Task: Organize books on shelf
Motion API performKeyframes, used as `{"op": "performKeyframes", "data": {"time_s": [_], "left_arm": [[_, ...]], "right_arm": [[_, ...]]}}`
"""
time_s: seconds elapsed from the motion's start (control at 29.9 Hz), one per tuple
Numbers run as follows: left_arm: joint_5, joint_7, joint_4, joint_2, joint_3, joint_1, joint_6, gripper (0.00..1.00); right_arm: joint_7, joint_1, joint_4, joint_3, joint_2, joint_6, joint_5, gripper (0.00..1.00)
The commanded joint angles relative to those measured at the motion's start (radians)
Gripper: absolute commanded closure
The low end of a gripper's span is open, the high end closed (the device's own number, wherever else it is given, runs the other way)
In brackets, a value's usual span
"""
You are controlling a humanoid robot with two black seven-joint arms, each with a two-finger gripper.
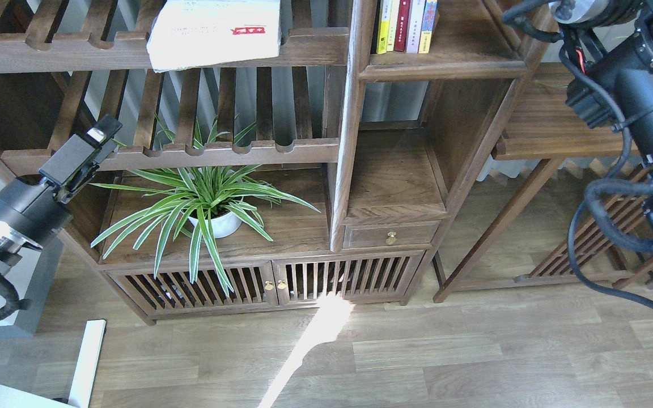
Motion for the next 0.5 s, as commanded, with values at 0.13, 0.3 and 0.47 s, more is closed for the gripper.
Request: {"op": "performKeyframes", "data": {"time_s": [0.13,0.3,0.47], "left_arm": [[-0.001,-0.011,0.0,-0.014,-0.002,-0.006,0.0,0.02],[-0.041,-0.014,0.0,-0.014,-0.01,-0.009,0.0,0.02],[-0.047,-0.014,-0.002,-0.015,-0.012,-0.017,0.0,0.03]], "right_arm": [[0.002,-0.041,0.145,0.002,-0.006,-0.143,0.0,0.49],[0.002,-0.092,0.212,0.033,-0.019,-0.169,0.002,0.37],[0.01,-0.15,0.274,0.094,-0.02,-0.169,0.0,0.29]]}}
